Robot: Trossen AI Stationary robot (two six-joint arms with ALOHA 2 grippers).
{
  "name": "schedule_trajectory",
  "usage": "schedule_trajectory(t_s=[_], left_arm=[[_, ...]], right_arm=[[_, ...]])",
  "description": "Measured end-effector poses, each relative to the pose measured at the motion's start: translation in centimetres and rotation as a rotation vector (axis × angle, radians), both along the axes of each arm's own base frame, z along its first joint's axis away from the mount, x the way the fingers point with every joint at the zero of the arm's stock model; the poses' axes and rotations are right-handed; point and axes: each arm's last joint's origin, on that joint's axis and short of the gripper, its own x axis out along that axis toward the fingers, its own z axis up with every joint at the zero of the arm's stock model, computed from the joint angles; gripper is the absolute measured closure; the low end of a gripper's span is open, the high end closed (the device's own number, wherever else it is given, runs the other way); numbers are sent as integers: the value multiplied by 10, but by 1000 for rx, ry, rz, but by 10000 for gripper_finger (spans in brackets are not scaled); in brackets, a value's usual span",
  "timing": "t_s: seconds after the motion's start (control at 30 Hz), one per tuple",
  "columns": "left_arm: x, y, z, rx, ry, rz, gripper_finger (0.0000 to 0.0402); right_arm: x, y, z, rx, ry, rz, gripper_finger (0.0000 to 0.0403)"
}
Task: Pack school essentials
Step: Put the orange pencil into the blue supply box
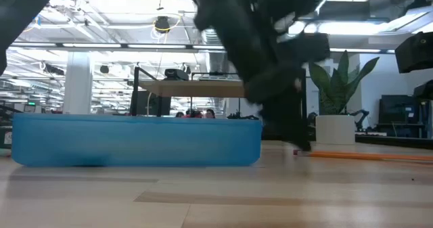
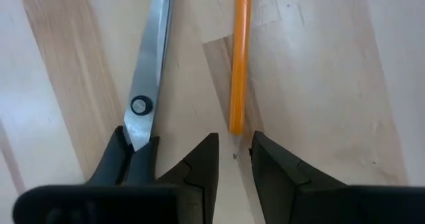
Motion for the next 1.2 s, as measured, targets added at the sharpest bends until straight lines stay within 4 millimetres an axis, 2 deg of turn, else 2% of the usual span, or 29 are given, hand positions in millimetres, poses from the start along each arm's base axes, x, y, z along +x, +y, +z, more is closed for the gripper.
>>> schedule_trajectory(t_s=[0.03, 0.2, 0.4, 0.53, 0.77, 1.0, 1.2], left_arm=[[2, 1, -7, -12, 11, -5, 239], [7, 5, -18, -14, 35, 12, 239], [6, 8, -20, -19, 50, 19, 259], [5, 7, -22, -34, 61, 9, 296], [4, 7, -22, -49, 73, 1, 392], [4, 7, -22, -39, 72, 7, 400], [6, 7, -15, -37, 73, 9, 401]], right_arm=[[0, 0, 0, 2, -3, -1, 294], [1, 1, 0, 7, -9, -8, 294], [2, 1, 0, 10, -13, -9, 294], [2, 1, 0, 11, -14, -9, 294], [1, 0, -1, 0, -3, -5, 294], [0, 0, 0, -8, 6, -4, 294], [0, 0, 12, -57, 52, -3, 294]])
